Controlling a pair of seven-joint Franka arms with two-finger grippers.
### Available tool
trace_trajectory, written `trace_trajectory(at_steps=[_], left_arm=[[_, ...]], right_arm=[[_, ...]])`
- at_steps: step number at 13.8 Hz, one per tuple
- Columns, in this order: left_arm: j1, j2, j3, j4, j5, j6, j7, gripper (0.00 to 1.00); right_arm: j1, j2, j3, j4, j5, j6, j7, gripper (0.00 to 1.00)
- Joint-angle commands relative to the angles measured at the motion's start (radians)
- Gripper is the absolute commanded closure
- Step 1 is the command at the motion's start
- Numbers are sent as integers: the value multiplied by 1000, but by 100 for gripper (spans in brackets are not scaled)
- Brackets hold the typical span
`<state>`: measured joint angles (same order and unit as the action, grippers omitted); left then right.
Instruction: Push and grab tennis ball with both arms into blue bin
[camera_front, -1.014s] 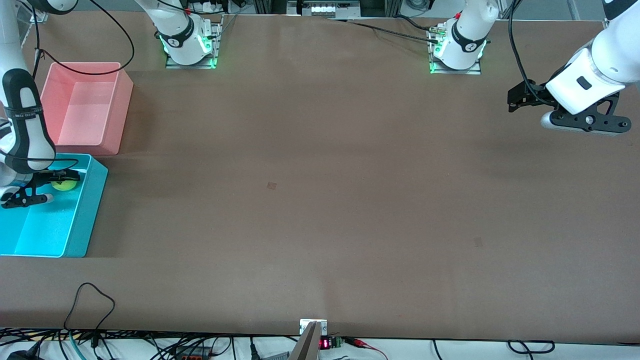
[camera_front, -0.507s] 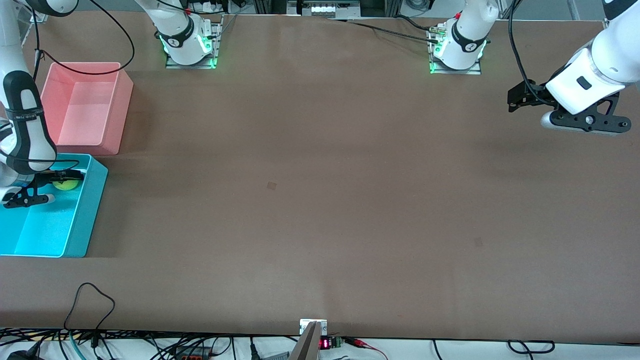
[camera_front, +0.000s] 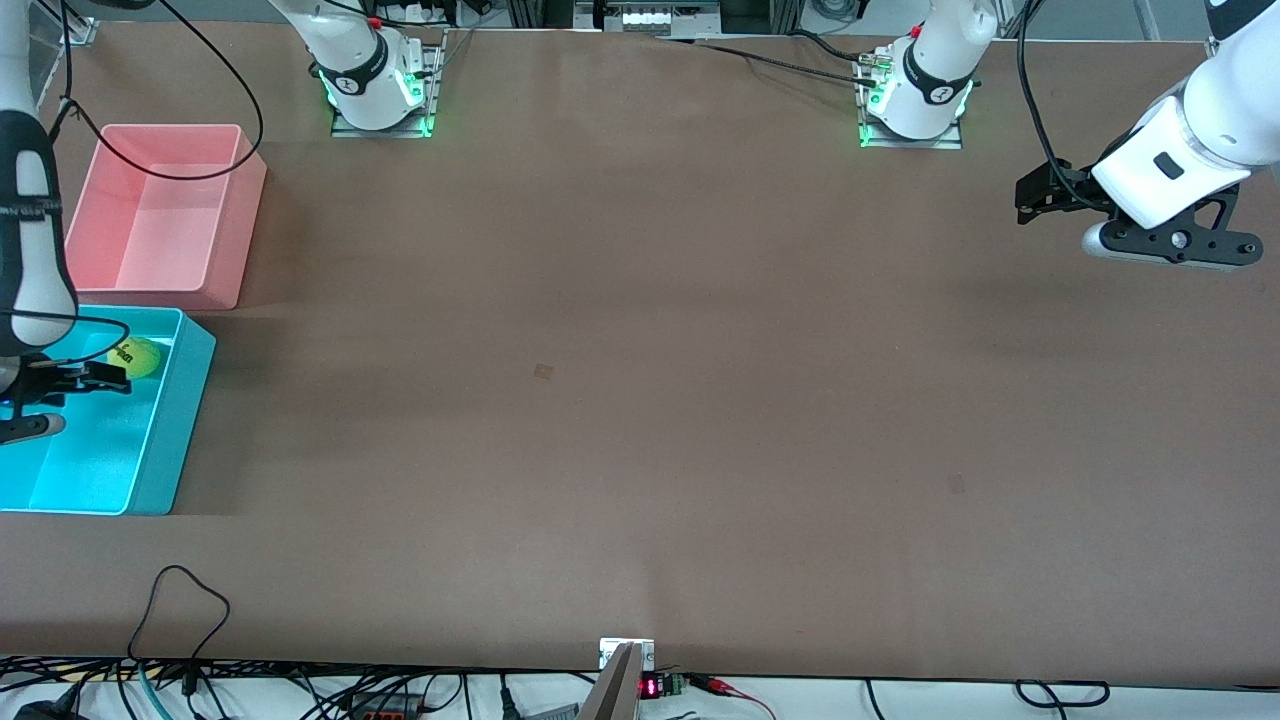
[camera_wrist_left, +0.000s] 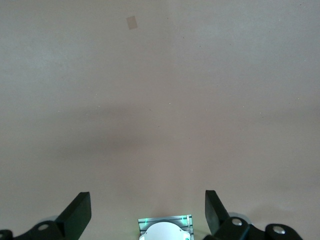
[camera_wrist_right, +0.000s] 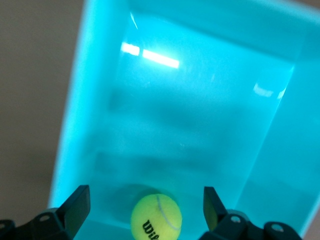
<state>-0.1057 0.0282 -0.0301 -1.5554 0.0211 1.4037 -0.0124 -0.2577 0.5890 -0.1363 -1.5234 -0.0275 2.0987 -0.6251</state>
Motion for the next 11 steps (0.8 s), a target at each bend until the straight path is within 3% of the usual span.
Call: trace_trajectory(at_steps=[1,6,11], left_arm=[[4,-13,-5,2,-3,-5,6,0],[6,-13,-2,0,-4,-5,6,0],[8,-34,-2,-20,-7,0,2,0]], right_arm=[[28,-102,1,-9,29,-55,-1,0],[207,-303,-11,34,28,-282,57,0],[409,-446,3,31,-6,-428,456,0]])
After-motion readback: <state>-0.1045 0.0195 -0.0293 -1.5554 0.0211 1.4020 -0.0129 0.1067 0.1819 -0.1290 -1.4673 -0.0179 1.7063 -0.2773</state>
